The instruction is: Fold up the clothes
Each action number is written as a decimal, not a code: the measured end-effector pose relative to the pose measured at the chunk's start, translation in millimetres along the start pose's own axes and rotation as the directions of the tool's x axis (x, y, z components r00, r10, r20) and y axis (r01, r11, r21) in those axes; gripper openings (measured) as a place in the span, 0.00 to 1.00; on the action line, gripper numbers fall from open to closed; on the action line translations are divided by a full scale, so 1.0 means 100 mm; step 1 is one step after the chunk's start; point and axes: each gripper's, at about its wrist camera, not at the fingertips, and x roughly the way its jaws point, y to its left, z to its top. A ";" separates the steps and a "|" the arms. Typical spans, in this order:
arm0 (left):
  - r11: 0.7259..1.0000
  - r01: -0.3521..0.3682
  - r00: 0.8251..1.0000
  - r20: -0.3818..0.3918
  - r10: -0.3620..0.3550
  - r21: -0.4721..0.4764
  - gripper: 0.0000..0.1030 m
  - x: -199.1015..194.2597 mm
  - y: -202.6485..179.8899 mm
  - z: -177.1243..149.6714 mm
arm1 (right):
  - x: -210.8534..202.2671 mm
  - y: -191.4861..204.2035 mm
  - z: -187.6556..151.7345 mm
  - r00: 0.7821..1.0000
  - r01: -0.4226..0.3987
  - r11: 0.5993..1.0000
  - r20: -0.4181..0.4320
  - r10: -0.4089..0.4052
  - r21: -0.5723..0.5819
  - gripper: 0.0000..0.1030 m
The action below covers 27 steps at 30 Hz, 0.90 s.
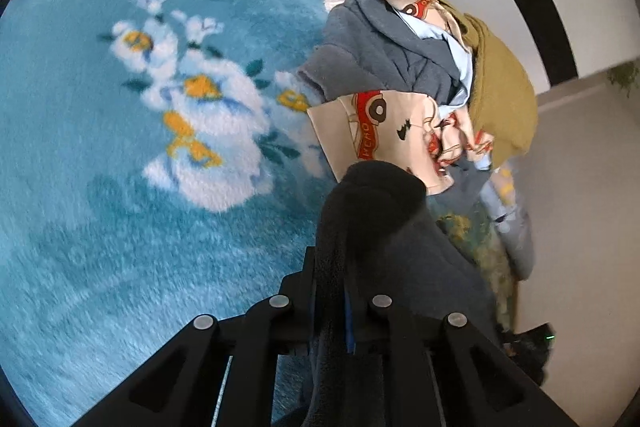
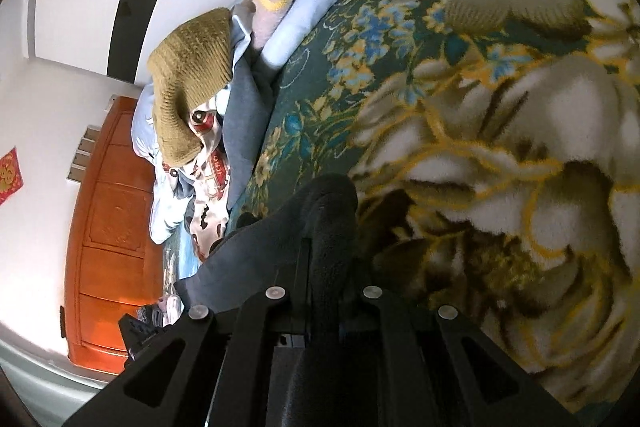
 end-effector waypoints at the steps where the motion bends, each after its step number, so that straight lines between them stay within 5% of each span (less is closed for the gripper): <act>1: 1.000 0.013 1.000 -0.001 -0.013 -0.013 0.12 -0.01 0.02 -0.01 | 0.00 -0.01 0.00 1.000 -0.002 1.000 -0.002 0.002 0.003 0.08; 4: 0.999 0.026 1.000 -0.004 -0.026 -0.025 0.16 -0.08 0.03 -0.03 | 0.00 0.00 -0.01 1.000 0.005 1.000 -0.007 -0.005 -0.012 0.09; 6: 0.999 0.014 1.000 0.005 -0.014 -0.029 0.38 -0.17 0.04 -0.04 | -0.01 0.06 -0.01 1.000 0.015 0.999 -0.002 -0.015 -0.039 0.11; 7: 0.999 0.009 1.000 0.015 -0.009 -0.034 0.63 -0.23 0.04 -0.05 | -0.03 0.09 -0.01 1.000 0.020 0.999 0.003 -0.020 -0.048 0.11; 8: 0.999 0.020 0.999 0.030 -0.018 -0.042 0.70 -0.28 0.06 -0.06 | -0.06 0.10 -0.01 1.000 0.028 0.998 0.011 -0.027 -0.055 0.17; 15: 0.994 0.099 0.994 0.043 -0.097 -0.053 0.79 -0.53 0.20 -0.32 | -0.41 -0.04 -0.07 0.998 0.003 1.000 0.069 -0.002 -0.011 0.60; 21: 0.986 0.145 0.988 0.075 -0.138 -0.087 0.83 -0.68 0.35 -0.55 | -0.75 -0.21 -0.39 0.996 -0.054 0.998 0.067 0.053 0.012 0.77; 24: 0.982 0.160 0.987 0.046 -0.156 -0.097 0.94 -0.67 0.36 -0.69 | -0.84 -0.29 -0.60 0.996 -0.078 0.997 0.046 0.077 0.028 0.90; 27: 0.979 0.174 0.985 0.017 -0.174 -0.108 1.00 -0.66 0.37 -0.84 | -0.88 -0.34 -0.80 0.995 -0.096 0.995 0.036 0.095 0.040 0.93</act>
